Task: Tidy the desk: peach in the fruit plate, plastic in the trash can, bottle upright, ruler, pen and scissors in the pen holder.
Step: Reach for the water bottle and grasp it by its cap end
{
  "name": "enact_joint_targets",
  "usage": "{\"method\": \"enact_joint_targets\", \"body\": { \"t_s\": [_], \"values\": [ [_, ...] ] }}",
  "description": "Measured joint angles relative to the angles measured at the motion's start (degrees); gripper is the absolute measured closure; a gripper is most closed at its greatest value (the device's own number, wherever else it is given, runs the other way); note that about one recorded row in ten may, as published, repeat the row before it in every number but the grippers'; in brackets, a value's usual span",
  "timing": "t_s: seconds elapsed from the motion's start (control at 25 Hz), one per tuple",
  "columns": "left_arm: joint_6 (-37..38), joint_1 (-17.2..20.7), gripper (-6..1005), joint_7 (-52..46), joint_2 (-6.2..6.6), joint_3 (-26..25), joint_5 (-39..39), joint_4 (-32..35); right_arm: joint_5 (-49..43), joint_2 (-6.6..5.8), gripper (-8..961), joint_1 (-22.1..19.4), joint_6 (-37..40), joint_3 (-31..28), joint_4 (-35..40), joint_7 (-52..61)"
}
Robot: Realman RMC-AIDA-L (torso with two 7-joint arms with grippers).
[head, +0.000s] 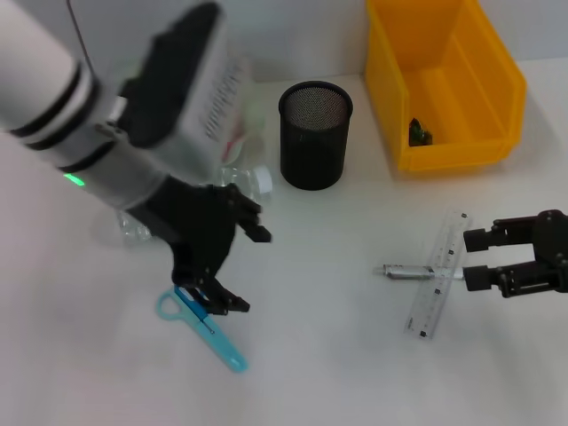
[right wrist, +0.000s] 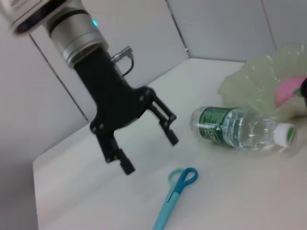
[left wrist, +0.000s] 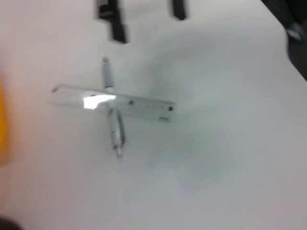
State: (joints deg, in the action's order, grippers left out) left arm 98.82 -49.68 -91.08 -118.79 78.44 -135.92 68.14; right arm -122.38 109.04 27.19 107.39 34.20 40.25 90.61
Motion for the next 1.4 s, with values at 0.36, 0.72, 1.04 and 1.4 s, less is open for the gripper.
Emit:
{"method": "enact_joint_targets", "body": {
  "t_s": [0.36,0.72,1.04,1.4],
  "values": [
    [-9.2,-1.1,158,7.1,-0.35,18.1,-7.7,2.1,0.0,0.89,203,-0.2,-1.8,-0.5,-0.3,0.3],
    [-8.8,-1.7,159,14.6,-0.4,19.7,-12.9,0.7,0.2,1.13,203,1.6,-4.3,-0.5,-0.3,0.9],
    [-8.7,-4.9,158,16.2,-0.4,19.5,-13.0,-6.9,0.0,1.58,202,2.6,-5.7,-0.3,-1.3,0.5],
    [-9.0,-4.3,158,17.4,-0.39,21.8,-10.0,-8.6,-0.3,1.79,202,2.6,-6.9,0.1,-2.5,-0.8]
  ]
}}
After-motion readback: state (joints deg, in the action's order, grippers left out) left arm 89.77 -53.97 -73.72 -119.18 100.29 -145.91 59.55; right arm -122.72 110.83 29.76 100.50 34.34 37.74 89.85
